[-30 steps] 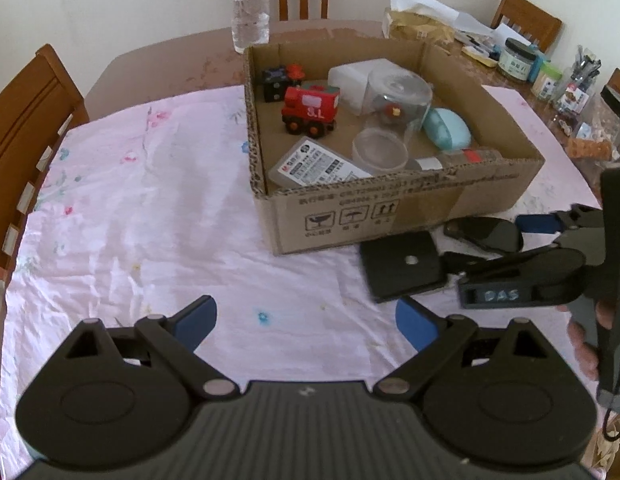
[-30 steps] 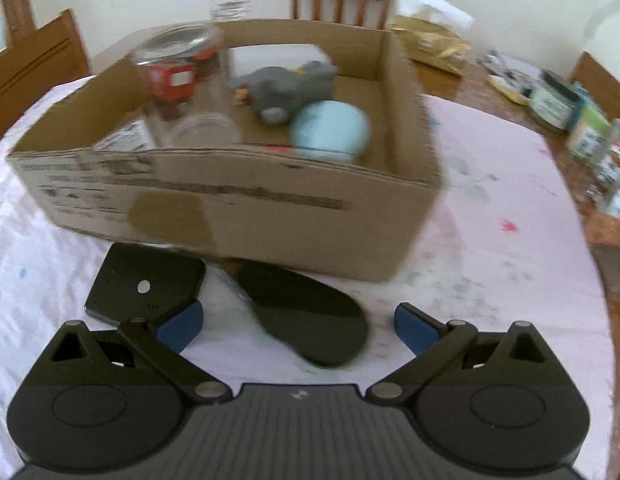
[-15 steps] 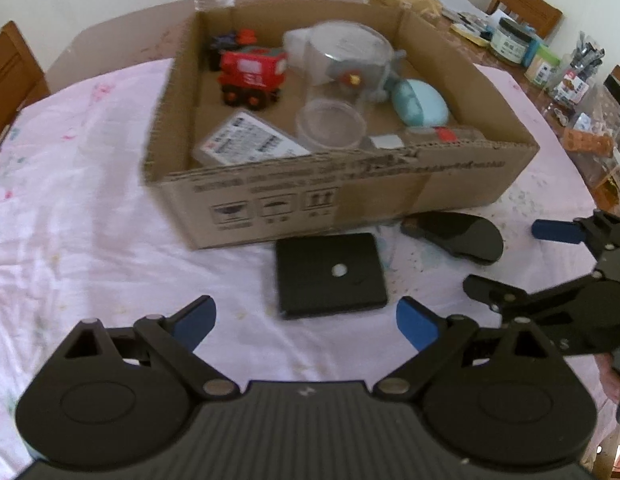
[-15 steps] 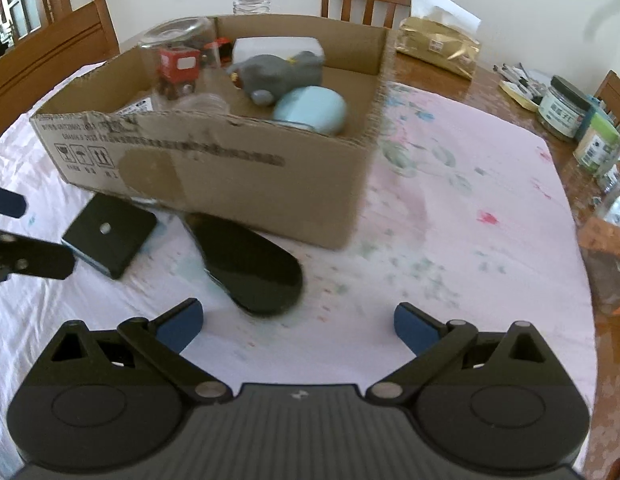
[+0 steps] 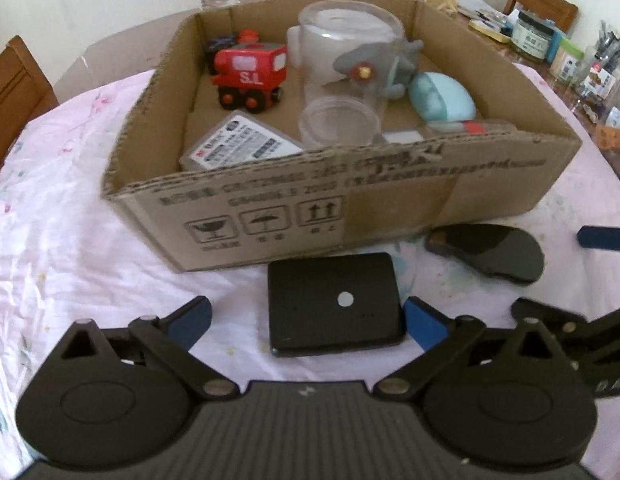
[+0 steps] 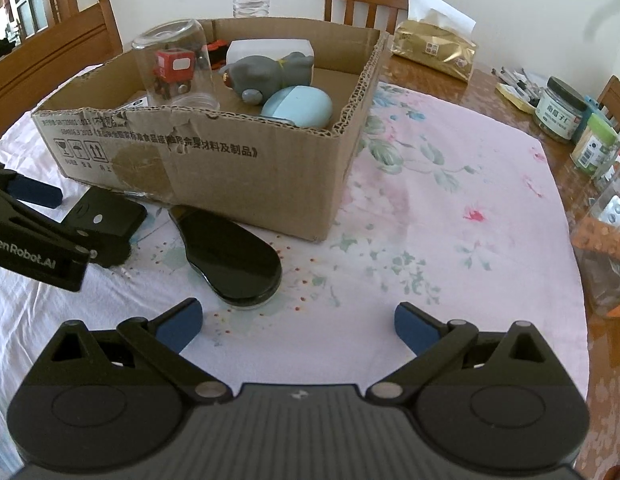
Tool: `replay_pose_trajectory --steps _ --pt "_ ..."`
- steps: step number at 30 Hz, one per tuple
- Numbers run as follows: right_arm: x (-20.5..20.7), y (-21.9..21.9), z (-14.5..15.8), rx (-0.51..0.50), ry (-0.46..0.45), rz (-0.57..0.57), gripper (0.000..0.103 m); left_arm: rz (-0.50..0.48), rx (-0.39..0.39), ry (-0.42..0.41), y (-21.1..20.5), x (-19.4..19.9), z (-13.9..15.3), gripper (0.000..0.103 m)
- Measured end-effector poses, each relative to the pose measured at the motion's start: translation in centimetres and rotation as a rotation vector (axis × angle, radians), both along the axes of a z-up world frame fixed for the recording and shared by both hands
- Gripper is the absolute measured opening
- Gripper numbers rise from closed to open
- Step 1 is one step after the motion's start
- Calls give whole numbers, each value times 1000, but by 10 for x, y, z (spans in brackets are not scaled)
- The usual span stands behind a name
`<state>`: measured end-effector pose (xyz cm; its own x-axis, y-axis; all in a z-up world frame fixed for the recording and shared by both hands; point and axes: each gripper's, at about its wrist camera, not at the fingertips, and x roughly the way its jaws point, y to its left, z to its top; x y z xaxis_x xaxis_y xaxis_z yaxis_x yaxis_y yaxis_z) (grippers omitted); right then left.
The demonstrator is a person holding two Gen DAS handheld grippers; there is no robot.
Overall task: Organize rigid objects
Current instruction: 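Close left tool on black square pad while right tool grasps black oval piece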
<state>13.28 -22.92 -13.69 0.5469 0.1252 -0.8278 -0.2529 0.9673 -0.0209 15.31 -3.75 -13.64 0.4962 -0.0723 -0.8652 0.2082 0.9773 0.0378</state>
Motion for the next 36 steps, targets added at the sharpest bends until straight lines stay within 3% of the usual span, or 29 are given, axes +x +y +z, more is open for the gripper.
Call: replay_pose_trajectory --steps 4,8,13,16,20,36 --pt "2 -2 0 -3 -1 -15 103 -9 4 -21 11 -5 5 87" --pt "12 -15 1 4 6 -94 103 -4 3 -18 18 -5 6 85" --pt "13 -15 1 -11 17 -110 103 -7 -7 -21 21 -5 5 84" --pt "11 -10 2 -4 32 -109 103 -30 -25 -29 20 -7 7 71" --pt "4 8 1 -4 27 -37 103 -49 -35 -34 20 -8 7 71" --pt "20 71 -1 19 -9 11 103 17 2 -36 64 -10 9 72"
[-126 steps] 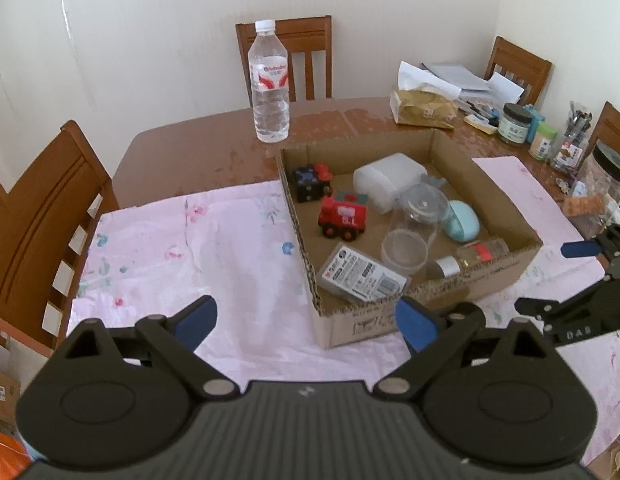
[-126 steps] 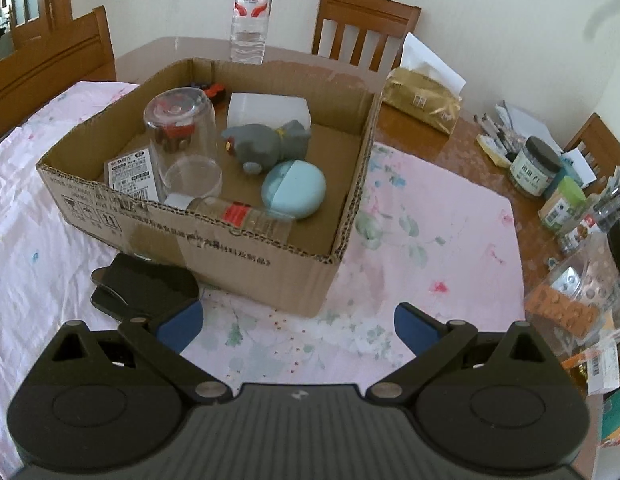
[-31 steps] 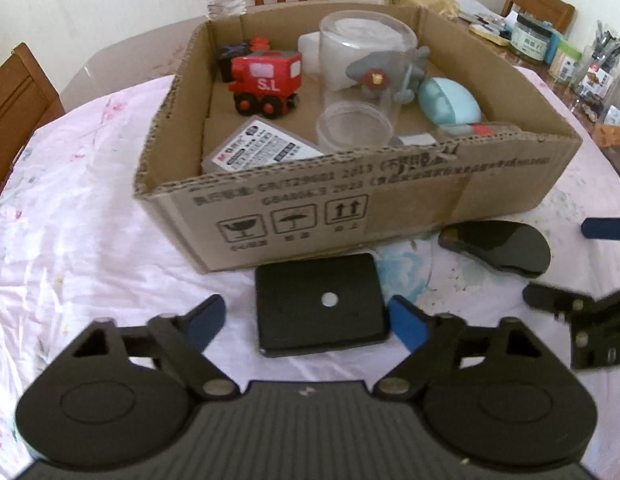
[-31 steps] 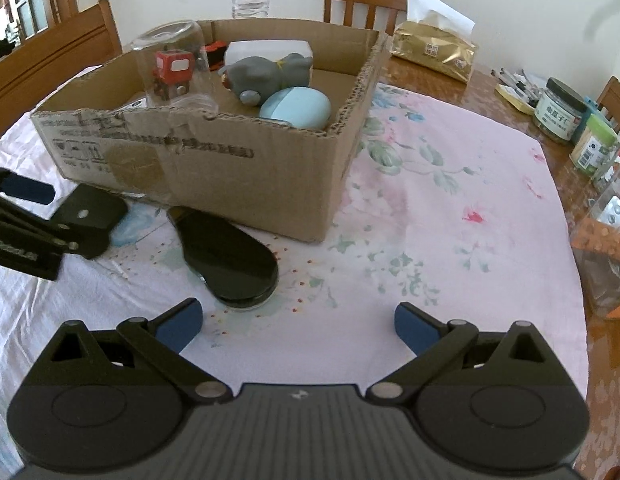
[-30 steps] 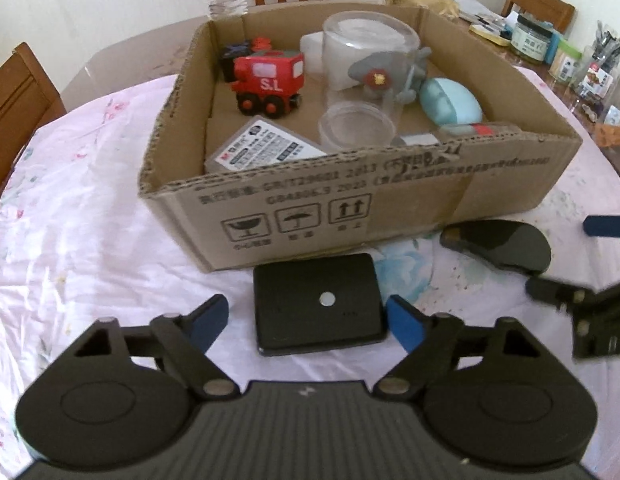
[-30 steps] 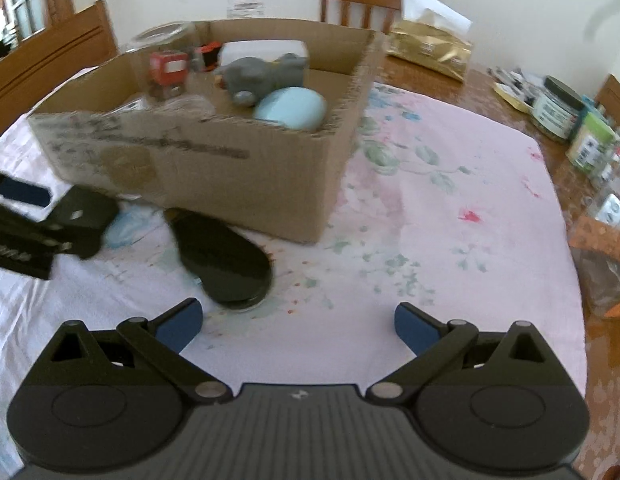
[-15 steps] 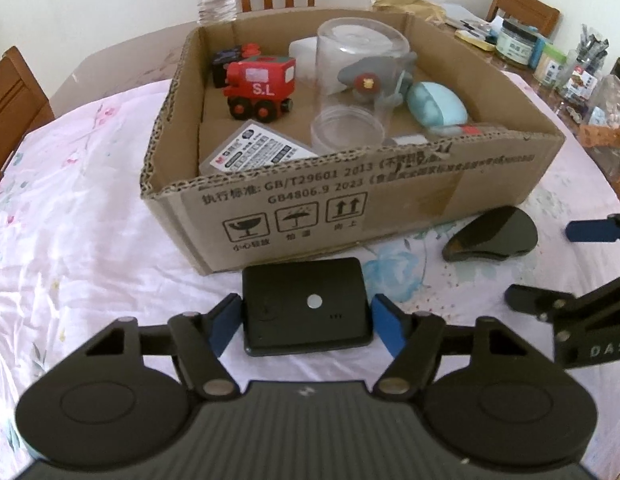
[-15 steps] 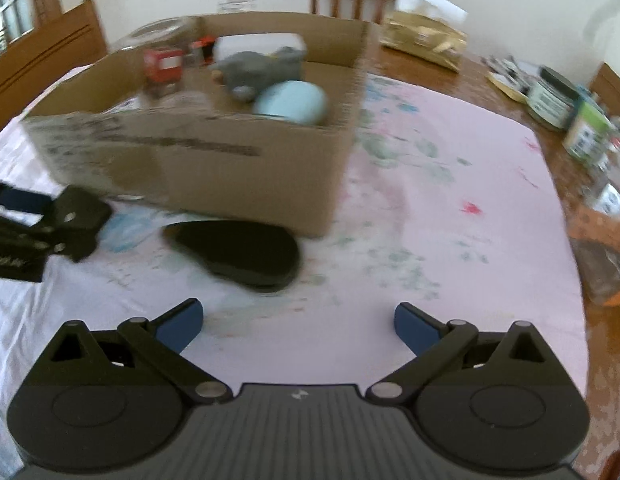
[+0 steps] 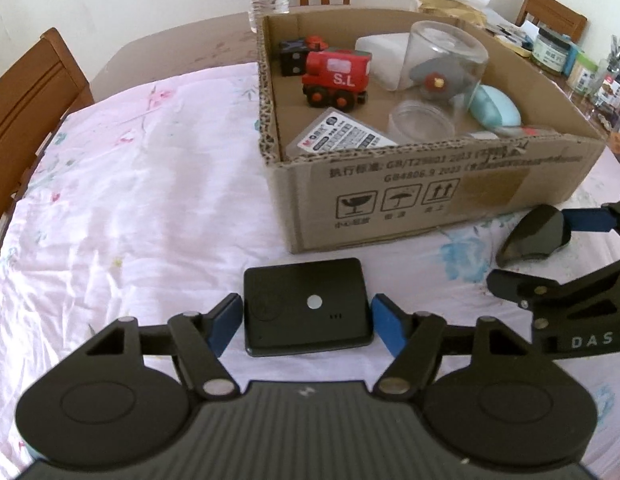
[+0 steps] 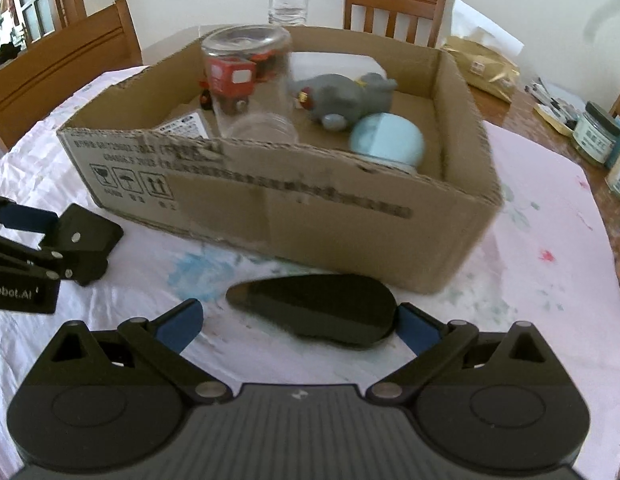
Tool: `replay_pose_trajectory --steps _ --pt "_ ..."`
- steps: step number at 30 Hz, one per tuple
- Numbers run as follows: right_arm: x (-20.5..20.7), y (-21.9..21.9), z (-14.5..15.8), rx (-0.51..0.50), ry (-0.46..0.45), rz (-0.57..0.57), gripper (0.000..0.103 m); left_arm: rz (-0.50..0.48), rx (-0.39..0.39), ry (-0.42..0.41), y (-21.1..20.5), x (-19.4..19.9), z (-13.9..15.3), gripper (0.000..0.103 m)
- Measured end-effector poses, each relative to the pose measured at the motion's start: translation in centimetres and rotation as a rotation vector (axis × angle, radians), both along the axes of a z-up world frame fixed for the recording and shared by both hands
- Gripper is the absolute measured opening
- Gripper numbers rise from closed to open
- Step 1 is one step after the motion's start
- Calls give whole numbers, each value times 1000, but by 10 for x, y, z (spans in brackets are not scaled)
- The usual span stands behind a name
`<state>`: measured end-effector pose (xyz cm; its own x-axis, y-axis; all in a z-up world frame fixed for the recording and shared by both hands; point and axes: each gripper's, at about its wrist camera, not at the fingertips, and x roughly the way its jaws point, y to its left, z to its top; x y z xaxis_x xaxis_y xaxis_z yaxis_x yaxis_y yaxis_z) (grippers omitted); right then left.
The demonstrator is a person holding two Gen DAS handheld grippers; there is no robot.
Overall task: Organize rigid objects
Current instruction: 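Close left tool on black square pad while right tool grasps black oval piece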
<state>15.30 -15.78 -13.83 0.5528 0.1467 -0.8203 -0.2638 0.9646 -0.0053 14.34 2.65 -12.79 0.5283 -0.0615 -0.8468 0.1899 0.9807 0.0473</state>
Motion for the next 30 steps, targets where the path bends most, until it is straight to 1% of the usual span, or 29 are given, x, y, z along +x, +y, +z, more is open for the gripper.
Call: replay_pose_trajectory --steps 7,9,11,13,14,21,26,30 --pt "1 7 0 -9 -8 -12 103 -7 -2 -16 -2 2 -3 74" --pt "1 7 1 -13 -12 -13 100 -6 -9 -15 -1 2 -3 74" --pt "0 6 2 -14 -12 -12 95 -10 -12 -14 0 3 -4 74" --pt "-1 5 3 -13 -10 -10 93 -15 -16 -13 0 3 -4 73" --pt "-1 5 3 -13 -7 -11 93 -19 -18 -12 0 3 -4 71" --pt "-3 1 9 -8 9 -12 93 -41 -3 6 -1 4 -1 70" --pt "-6 -3 22 -8 10 8 93 -75 15 15 0 0 11 70" --pt "-10 -10 36 -1 4 19 93 -106 3 25 3 -6 35 70"
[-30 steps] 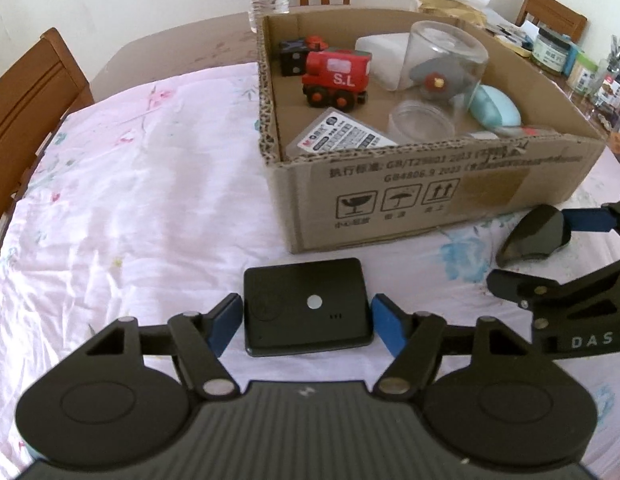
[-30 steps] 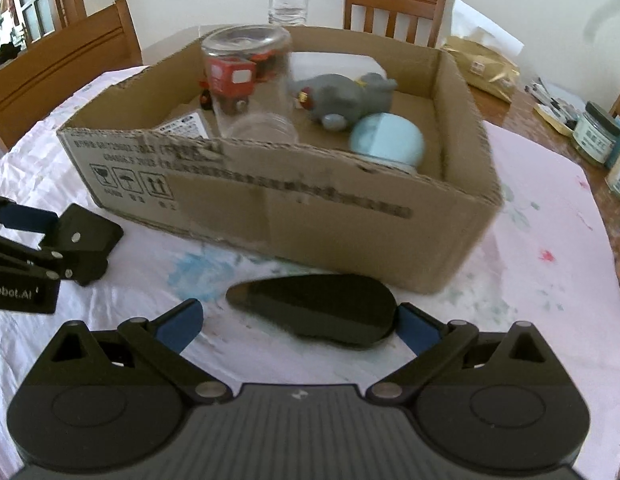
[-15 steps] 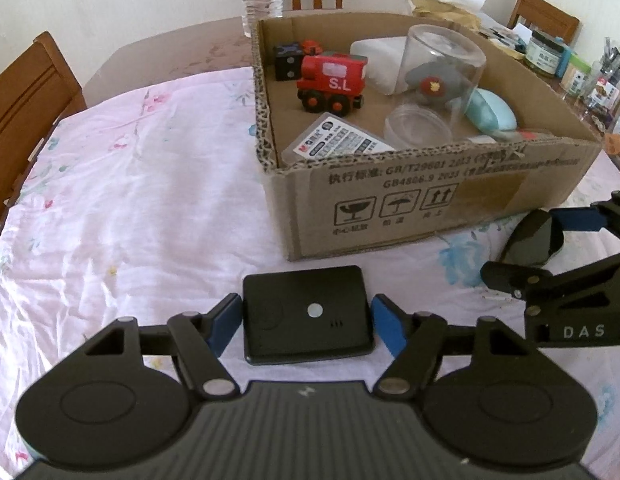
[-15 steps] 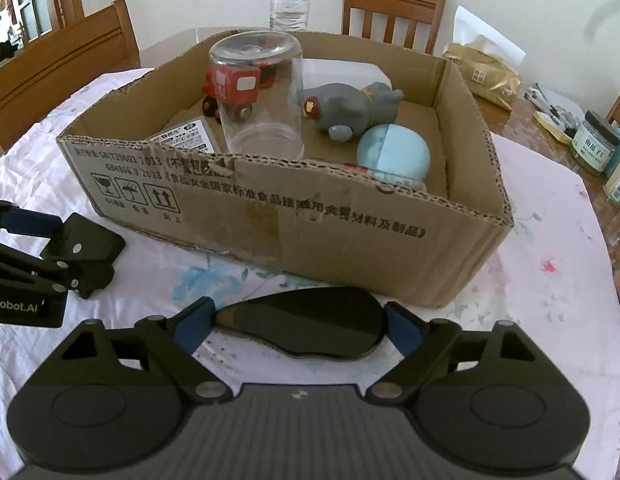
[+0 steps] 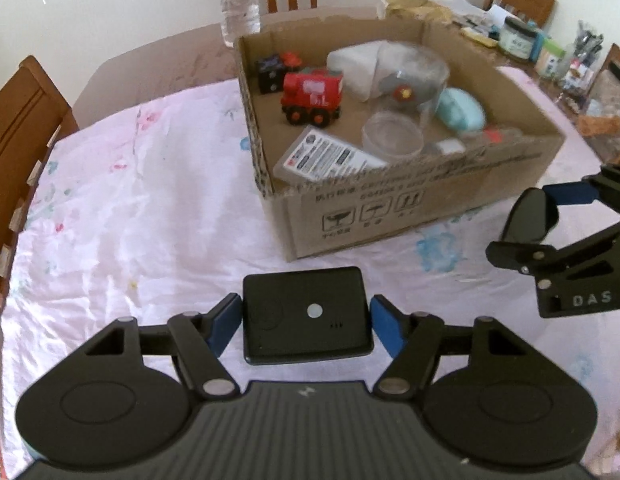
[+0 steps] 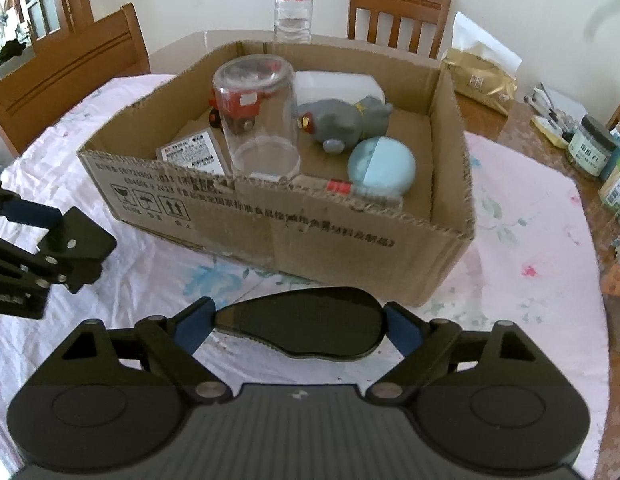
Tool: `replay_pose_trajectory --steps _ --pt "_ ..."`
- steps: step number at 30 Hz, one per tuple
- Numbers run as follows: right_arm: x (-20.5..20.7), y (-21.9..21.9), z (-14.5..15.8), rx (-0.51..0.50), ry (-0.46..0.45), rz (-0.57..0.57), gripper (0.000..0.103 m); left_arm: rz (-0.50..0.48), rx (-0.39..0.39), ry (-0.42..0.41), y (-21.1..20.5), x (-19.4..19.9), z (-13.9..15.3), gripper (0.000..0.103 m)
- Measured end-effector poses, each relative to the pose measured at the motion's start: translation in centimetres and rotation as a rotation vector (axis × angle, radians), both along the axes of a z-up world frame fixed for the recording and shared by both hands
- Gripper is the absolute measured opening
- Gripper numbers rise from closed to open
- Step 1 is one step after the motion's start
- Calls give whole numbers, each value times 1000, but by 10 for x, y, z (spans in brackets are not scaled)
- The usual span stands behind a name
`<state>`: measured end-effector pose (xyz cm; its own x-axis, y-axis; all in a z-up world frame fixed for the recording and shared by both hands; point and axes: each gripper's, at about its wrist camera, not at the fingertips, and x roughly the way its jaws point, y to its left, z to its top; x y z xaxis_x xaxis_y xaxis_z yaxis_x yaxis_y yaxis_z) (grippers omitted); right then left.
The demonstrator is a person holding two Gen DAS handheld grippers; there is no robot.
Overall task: Organize rigid objects
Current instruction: 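Close left tool on black square pad while right tool grasps black oval piece, then lower black pad into box with left tool while right tool drops oval piece in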
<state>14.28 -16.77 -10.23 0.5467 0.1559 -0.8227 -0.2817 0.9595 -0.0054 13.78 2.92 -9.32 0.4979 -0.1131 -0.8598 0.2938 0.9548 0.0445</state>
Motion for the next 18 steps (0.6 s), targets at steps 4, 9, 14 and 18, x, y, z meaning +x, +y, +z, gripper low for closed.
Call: replay_pose_trajectory --steps 4,9,14,18 --pt "-4 -6 17 5 -19 7 93 -12 -25 -37 2 -1 32 70" --pt "-6 -12 44 19 -64 16 93 -28 -41 -130 -9 19 63 70" --pt "0 -17 63 26 -105 18 93 -19 -27 -154 -24 54 57 70" --pt "8 -20 66 11 -123 16 93 7 -44 -161 -28 74 45 73"
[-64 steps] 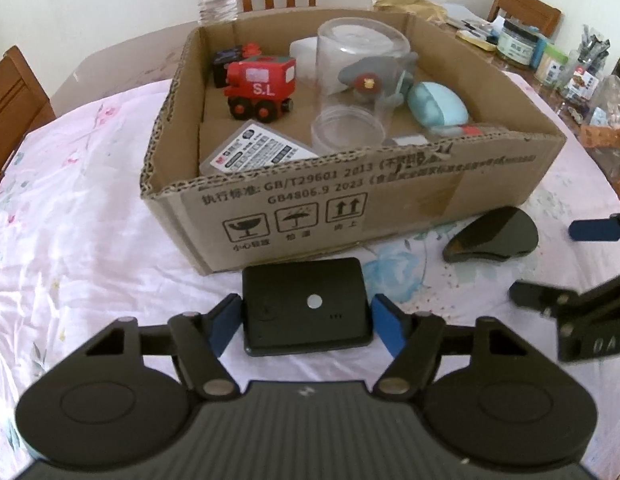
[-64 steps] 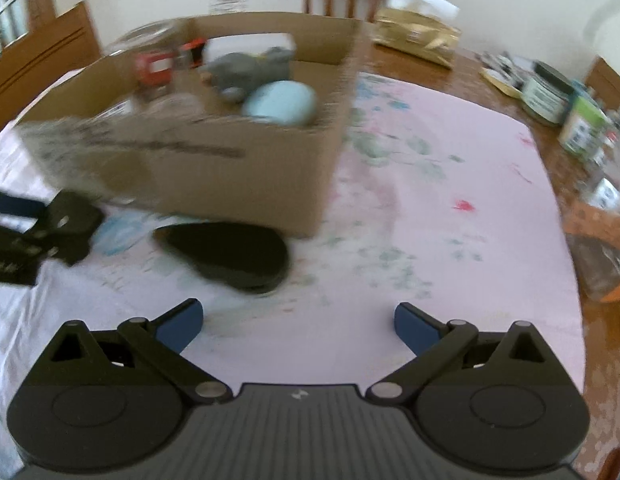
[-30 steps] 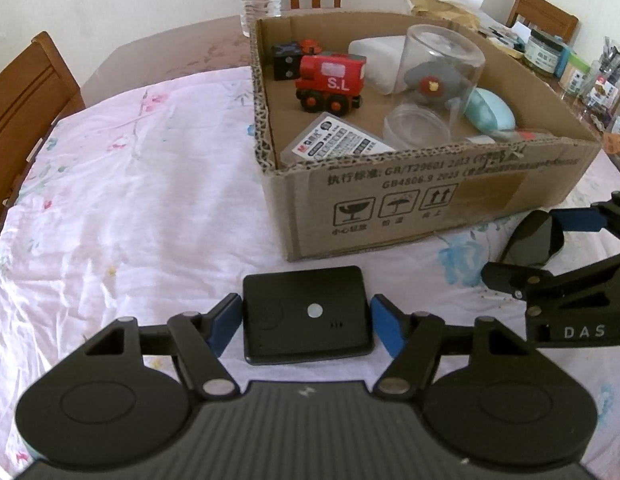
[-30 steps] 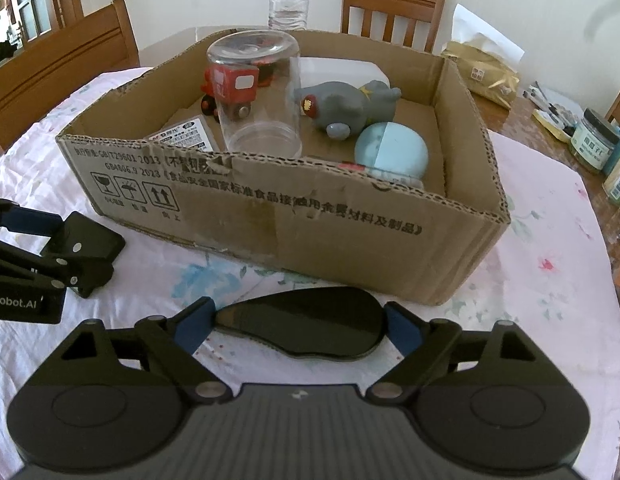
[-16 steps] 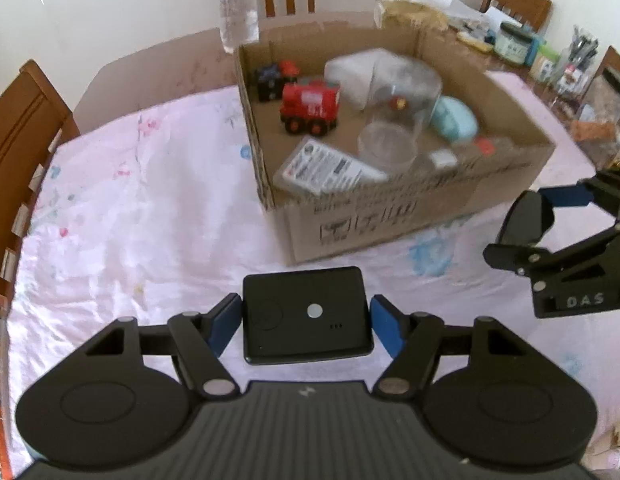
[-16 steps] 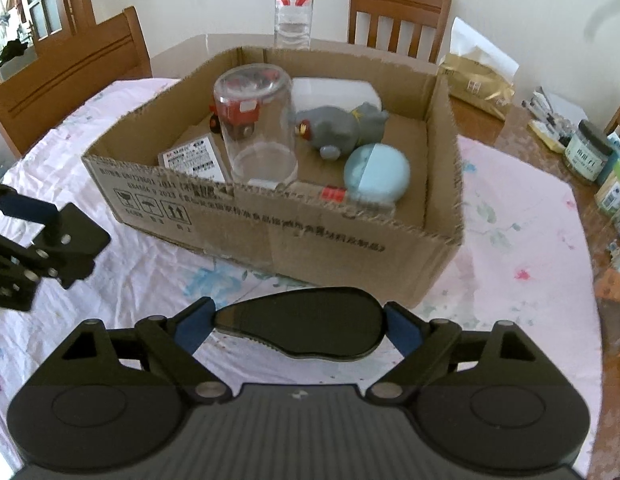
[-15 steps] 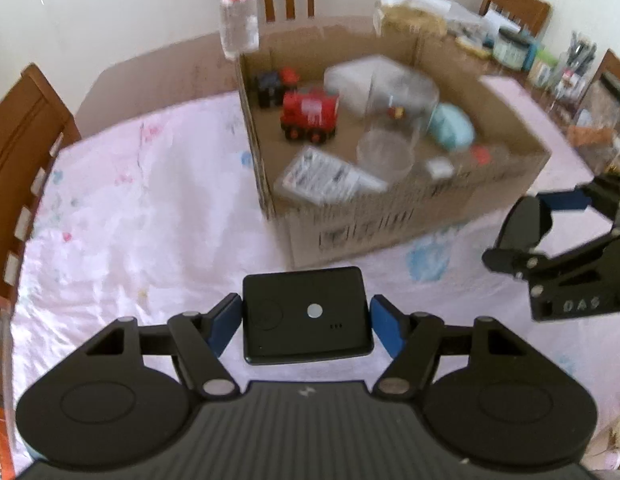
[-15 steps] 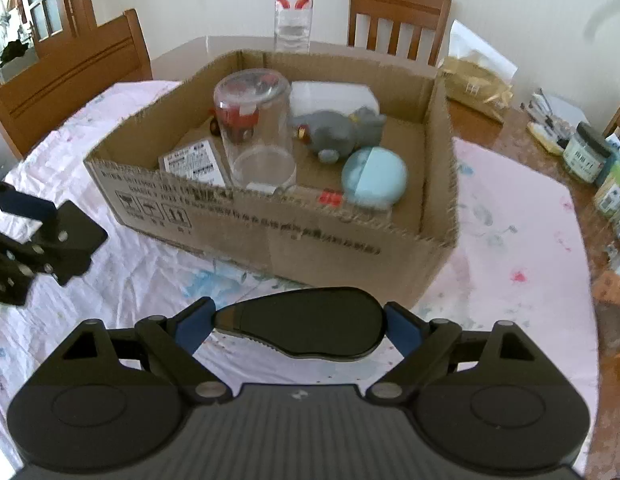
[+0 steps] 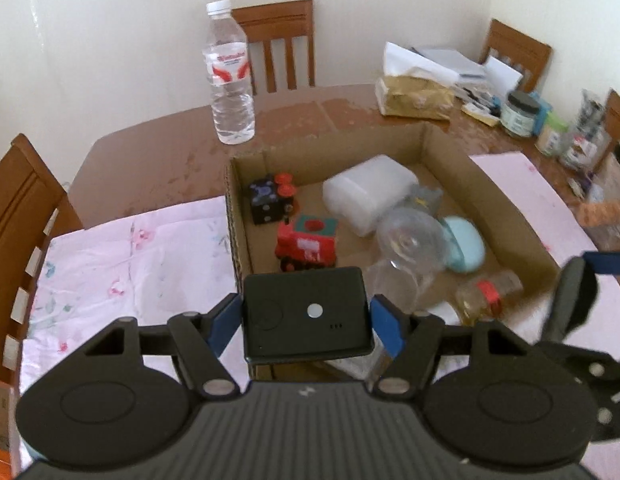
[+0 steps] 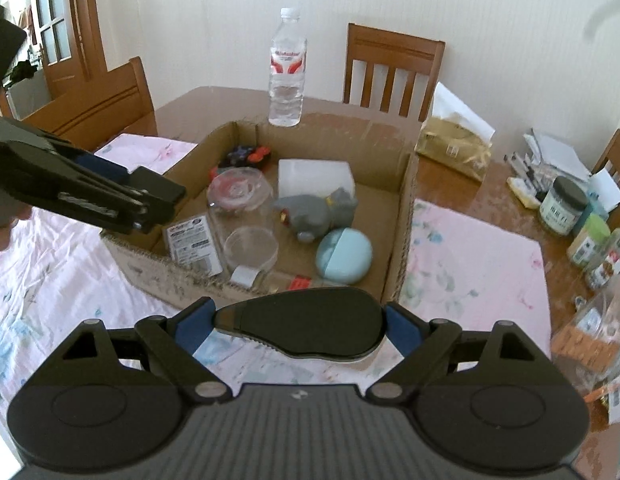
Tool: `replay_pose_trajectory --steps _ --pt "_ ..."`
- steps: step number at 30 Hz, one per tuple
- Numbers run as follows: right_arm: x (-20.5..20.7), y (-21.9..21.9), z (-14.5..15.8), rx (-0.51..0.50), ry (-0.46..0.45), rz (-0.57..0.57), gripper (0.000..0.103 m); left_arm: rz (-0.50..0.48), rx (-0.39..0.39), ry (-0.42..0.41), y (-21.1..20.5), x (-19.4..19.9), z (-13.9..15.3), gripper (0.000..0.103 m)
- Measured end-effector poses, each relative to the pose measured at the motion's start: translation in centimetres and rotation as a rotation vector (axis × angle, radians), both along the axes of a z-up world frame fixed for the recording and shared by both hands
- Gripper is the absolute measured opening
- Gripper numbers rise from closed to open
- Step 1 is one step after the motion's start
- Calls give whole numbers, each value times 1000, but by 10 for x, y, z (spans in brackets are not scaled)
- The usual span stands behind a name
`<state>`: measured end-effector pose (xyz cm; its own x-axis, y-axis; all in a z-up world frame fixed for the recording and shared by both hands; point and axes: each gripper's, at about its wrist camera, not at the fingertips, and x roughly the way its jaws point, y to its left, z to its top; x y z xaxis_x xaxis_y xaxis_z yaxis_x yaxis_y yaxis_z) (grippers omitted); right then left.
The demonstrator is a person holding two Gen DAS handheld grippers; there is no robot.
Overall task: Organize rigid objects
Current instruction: 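Lower black pad into box with left tool while right tool drops oval piece in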
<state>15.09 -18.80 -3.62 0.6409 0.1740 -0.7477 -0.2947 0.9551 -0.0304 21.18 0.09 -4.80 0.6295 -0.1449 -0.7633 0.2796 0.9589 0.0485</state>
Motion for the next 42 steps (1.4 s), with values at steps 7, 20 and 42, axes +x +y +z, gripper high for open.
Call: replay_pose_trajectory --steps 7,20,42 --pt "27 -9 1 -29 -26 8 93 83 -28 -75 15 -3 7 99" --pt "110 1 -13 -50 -21 78 93 148 -9 -81 23 -43 13 102" --pt "39 9 27 -131 155 -195 103 238 19 23 -4 -45 37 101"
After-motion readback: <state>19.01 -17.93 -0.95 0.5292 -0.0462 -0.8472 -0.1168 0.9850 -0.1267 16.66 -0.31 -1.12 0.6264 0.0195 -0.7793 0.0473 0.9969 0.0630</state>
